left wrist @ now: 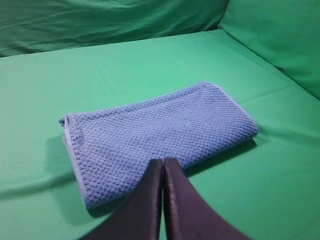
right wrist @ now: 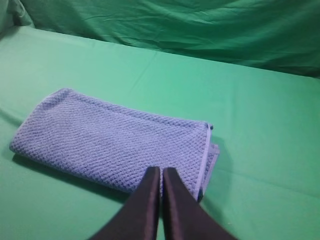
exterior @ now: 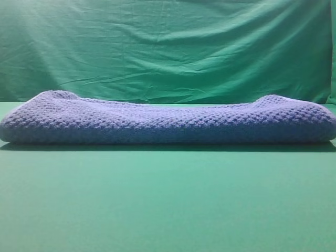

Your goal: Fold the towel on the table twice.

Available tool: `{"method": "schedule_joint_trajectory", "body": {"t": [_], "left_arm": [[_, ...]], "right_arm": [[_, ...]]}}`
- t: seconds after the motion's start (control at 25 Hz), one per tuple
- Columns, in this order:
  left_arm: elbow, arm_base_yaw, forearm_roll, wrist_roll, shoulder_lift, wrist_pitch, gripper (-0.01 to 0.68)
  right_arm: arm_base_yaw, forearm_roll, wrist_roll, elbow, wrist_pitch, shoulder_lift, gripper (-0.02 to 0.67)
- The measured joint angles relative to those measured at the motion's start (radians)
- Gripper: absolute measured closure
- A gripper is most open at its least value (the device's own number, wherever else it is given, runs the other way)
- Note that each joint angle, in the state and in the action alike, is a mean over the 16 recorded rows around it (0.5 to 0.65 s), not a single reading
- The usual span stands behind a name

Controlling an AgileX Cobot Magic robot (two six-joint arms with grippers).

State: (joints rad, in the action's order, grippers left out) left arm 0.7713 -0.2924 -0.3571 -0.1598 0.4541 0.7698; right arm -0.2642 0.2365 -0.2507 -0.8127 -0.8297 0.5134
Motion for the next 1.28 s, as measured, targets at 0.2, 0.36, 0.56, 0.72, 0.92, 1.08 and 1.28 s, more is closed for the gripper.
{"method": "schedule_joint_trajectory", "body": {"t": [0.2,0.36,0.56,0.72,0.92,1.08,1.28], "left_arm": [[-0.120,0.000,0.002,0.007,-0.145,-0.028,0.673],[-0.210,0.000,0.002,0.018,-0.221,-0.068,0.673],[-0.317,0.000,0.002,0.032,-0.272,-0.143,0.673],[-0.398,0.000,0.015,0.042,-0.286,-0.212,0.673],[-0.490,0.000,0.042,0.048,-0.287,-0.290,0.673],[-0.548,0.000,0.064,0.049,-0.287,-0.334,0.673],[-0.594,0.000,0.086,0.049,-0.287,-0.362,0.673]], "right_arm": [[0.000,0.006,-0.010,0.105,0.025,-0.148,0.649],[0.000,0.011,-0.018,0.182,0.050,-0.260,0.649],[0.000,0.018,-0.024,0.280,0.092,-0.373,0.649],[0.000,0.025,-0.025,0.362,0.143,-0.429,0.649],[0.000,0.034,-0.026,0.467,0.240,-0.461,0.649],[0.000,0.046,-0.026,0.541,0.320,-0.465,0.649],[0.000,0.066,-0.026,0.602,0.402,-0.465,0.649]]}}
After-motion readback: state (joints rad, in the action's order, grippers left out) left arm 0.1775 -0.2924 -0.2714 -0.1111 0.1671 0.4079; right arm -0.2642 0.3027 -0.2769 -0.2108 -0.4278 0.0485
